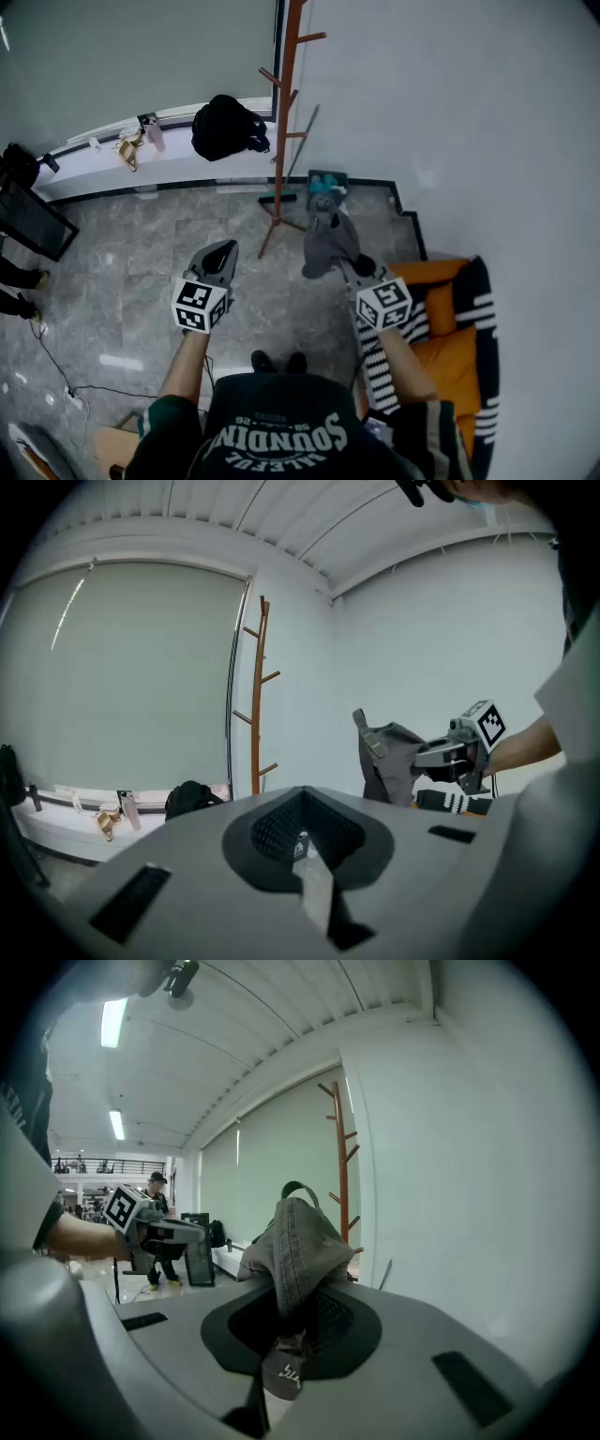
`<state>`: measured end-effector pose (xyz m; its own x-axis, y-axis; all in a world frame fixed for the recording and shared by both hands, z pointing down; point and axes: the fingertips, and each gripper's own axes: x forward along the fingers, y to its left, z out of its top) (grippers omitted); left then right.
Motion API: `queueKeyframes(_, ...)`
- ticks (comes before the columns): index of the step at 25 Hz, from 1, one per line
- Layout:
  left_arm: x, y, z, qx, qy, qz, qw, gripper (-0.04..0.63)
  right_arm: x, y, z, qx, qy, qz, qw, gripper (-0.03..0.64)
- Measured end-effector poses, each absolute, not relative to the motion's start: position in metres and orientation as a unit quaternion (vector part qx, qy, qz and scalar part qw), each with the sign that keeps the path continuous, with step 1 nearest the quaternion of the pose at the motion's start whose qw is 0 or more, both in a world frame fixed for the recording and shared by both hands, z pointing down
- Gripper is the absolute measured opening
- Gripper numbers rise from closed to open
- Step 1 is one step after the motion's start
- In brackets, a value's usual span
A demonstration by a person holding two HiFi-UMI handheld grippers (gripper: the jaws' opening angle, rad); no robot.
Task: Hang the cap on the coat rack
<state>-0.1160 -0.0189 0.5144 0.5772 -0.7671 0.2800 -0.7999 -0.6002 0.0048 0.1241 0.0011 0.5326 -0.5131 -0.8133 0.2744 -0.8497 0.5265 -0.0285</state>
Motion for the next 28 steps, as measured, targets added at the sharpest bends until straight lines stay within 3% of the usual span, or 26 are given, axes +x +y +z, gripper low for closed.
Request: queueKeyframes(28,-0.072,0.001,0.517,0.885,-0.442,0.127,0.065,0.000,0.141,0.019,0.524,0.481,-0.871,0.060,0.082,0.025)
